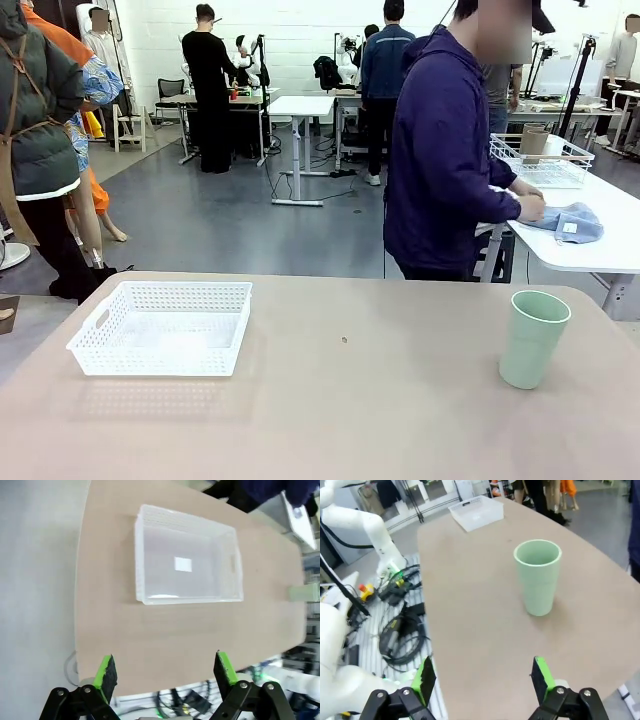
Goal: Clean and organize the cups into the basket.
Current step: Pick up the Organizing basket and move it to the center of the table, then pick up the Reusable plastic cup from the right side of the table and place it inside the Organizing basket.
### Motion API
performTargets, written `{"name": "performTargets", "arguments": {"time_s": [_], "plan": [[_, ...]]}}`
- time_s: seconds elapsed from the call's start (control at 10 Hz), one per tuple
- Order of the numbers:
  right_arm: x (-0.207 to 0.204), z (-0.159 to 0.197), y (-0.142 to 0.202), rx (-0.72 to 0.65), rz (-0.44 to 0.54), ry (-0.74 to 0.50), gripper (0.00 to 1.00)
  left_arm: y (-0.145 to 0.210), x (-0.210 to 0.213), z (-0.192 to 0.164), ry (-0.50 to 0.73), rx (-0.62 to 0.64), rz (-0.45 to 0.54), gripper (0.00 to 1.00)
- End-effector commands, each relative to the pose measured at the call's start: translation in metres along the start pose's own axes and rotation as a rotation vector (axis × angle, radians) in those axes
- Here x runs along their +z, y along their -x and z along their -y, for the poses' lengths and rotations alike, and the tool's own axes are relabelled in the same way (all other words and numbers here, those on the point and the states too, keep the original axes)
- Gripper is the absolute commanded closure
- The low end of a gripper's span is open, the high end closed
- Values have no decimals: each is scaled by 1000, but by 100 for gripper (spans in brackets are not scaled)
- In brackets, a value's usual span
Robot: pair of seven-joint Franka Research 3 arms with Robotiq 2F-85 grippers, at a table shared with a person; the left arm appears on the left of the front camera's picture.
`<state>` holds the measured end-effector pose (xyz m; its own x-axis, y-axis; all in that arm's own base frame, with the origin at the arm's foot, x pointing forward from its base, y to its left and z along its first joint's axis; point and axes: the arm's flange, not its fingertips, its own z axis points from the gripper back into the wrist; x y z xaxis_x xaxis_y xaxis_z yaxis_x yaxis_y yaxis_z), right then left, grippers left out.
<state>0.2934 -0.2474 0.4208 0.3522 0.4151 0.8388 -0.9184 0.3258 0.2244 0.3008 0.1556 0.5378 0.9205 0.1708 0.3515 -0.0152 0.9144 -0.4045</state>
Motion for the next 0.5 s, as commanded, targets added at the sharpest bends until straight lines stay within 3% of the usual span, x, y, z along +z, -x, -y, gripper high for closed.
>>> {"name": "performTargets", "arguments": {"time_s": [0.0, 0.2, 0.4], "plan": [[-13, 12, 6, -10, 27, 45, 0, 24, -38, 30, -176, -29, 72, 0], [-26, 17, 8, -6, 41, 34, 0, 28, -75, 50, -309, -67, 121, 0], [-32, 19, 13, -11, 53, 14, 0, 26, -113, 50, -347, -78, 83, 0]]}}
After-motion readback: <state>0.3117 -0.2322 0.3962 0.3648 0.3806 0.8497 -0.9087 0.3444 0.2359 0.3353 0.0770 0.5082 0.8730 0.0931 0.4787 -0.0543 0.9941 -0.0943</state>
